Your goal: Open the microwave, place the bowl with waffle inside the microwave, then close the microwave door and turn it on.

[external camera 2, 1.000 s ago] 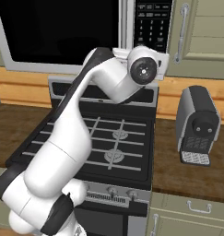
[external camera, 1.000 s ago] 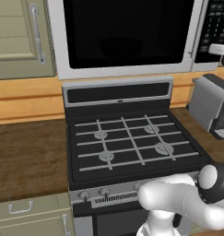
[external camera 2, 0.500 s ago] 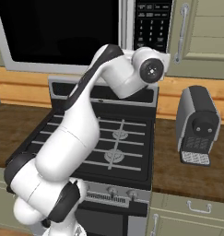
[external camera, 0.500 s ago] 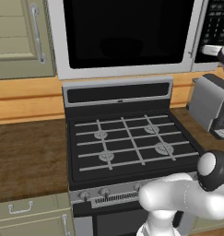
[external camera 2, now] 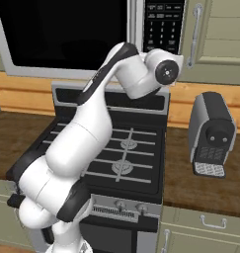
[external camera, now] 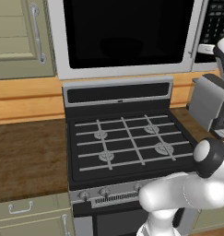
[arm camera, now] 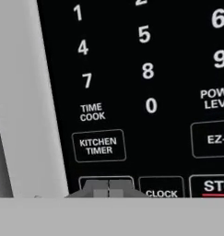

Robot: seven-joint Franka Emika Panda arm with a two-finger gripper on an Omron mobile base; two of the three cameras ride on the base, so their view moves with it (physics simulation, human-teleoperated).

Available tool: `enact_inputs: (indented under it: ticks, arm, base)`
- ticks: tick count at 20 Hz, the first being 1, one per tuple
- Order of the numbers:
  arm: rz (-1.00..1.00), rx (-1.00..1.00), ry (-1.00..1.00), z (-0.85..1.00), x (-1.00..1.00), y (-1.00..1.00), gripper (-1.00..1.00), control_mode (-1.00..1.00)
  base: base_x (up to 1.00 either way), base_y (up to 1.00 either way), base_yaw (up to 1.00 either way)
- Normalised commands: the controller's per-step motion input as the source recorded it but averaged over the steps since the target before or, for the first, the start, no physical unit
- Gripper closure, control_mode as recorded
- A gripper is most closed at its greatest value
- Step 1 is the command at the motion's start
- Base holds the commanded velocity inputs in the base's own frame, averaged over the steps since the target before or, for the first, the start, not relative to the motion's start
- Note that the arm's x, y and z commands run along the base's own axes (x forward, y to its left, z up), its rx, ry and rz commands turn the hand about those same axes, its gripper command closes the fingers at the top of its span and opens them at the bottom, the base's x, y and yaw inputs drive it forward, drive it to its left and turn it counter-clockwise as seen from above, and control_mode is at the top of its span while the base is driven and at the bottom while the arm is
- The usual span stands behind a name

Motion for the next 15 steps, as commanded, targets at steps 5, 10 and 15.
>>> enact_inputs:
  ticks: [5,10,15]
  arm:
    - [0.05,0.0,0.0,-0.26,0.73,-0.11,1.0,-1.0]
    - [0.02,-0.01,-0.04,-0.19,0.43,0.02,1.0,-1.0]
    - [0.0,-0.01,-0.16,0.0,-0.63,0.43,1.0,-1.0]
  base:
    - [0.0,0.0,0.0]
    - [0.0,0.0,0.0]
    - [0.0,0.0,0.0]
